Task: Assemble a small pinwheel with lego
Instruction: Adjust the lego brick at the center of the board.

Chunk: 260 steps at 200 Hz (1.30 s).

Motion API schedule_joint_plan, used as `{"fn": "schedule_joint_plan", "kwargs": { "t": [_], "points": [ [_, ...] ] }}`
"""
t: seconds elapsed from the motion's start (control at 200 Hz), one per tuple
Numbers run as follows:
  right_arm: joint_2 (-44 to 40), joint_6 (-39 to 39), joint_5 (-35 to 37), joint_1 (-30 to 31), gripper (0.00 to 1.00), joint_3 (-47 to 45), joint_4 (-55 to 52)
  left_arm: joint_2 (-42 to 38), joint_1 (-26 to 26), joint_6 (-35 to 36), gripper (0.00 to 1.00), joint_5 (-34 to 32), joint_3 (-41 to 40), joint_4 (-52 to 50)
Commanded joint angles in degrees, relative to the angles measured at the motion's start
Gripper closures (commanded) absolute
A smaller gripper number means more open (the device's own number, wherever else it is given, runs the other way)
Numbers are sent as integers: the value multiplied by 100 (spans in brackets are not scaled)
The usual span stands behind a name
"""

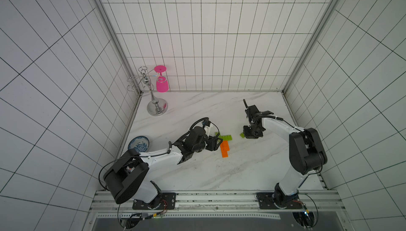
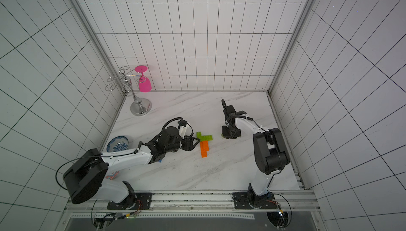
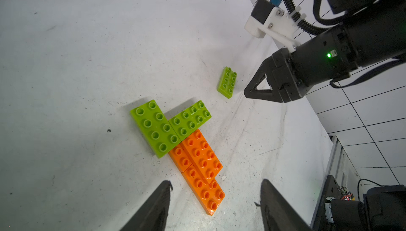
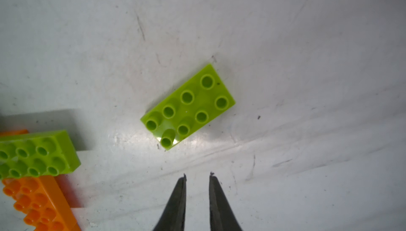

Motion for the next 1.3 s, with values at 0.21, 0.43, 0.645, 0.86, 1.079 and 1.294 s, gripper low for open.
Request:
{"fn": "schedule_joint_plan", "kwargs": {
  "t": [0.21,0.43,0.645,0.86,1.079,1.294],
  "points": [
    [949,39,-567,-627,65,1488,-63,236,-14,130,34,191,215,141],
    [1405,20,-1034,-699,44,1861,-120,203,-9,183,34,153,197,71],
    [1483,10,-1254,-687,43,1739,-280,140,-10,197,34,127,180,31],
    [1219,20,-1571,-647,45,1230,-202,105,-9,218,34,107,180,-35],
    [995,19,-1744,-582,46,823,-90,71,-8,235,34,70,154,-55],
    [853,-20,-1822,-421,45,626,-100,43,-6,244,34,47,139,-72]
  ]
}}
